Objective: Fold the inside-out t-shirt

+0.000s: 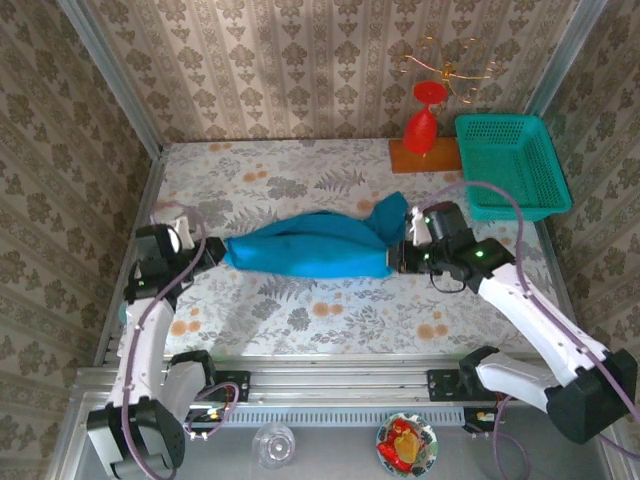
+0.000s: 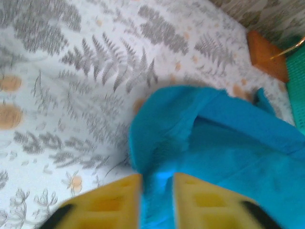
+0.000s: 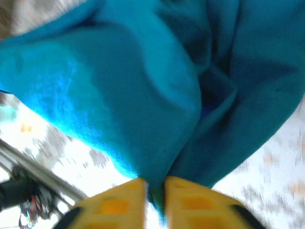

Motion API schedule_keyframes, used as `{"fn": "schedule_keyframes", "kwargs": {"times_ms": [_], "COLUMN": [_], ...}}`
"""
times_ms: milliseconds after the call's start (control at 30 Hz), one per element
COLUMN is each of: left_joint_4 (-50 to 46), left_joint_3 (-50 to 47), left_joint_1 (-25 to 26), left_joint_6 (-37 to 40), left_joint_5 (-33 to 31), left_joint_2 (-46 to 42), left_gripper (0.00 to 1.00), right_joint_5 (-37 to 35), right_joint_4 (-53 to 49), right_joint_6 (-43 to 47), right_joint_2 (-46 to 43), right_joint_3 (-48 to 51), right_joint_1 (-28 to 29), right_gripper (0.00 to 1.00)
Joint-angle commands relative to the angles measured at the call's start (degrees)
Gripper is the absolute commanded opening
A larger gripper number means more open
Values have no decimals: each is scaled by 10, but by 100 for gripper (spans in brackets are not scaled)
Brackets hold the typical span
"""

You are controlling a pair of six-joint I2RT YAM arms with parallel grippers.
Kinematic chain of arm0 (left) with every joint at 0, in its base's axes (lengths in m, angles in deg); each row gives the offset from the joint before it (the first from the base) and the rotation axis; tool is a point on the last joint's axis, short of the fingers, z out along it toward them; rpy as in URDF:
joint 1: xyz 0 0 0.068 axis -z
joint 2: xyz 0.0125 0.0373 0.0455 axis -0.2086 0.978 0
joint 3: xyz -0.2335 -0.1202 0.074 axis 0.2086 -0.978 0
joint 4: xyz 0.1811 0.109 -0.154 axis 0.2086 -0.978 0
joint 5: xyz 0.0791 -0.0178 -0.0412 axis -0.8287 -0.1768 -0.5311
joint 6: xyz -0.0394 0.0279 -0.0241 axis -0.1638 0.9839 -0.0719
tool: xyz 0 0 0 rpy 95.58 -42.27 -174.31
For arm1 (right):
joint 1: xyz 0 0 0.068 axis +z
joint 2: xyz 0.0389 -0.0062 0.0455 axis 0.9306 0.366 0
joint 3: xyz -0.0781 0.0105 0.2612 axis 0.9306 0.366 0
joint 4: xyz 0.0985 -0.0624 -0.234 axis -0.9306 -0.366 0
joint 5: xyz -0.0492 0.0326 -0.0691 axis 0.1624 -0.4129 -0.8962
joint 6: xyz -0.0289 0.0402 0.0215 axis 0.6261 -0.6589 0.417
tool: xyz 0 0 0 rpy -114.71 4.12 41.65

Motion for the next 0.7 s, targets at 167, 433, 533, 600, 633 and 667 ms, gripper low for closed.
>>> {"fn": "schedule_keyframes", "kwargs": {"times_ms": [167,433,533,600,633,667], "left_joint_4": [-3,-47,-73,-87,-94,-100], "left_joint_3": [38,147,198,233,251,269], "left_joint_1": [98,247,301,328,342,352], "left_joint_6": [55,143,191,215,227,239], "left_joint_5": [-34,-106,-160,-190,-204,-213], "left_joint_2": [50,194,260,309,336,360], "left_gripper": [44,47,48,48,48,48], "right_joint_5": [-20,-99,-224,-246,-233,-211], "right_joint_4": [-29,-18,-61,-46,-27,-5], "right_joint_6": [5,-11,-40,-50,-57,-64], "right_joint_2": [91,226,266,282,289,295], "right_joint_3": [-63,-136,-168,-161,-154,-147], "right_joint_1": [20,65,83,83,79,77], "right_gripper": [45,50,54,56,57,58]}}
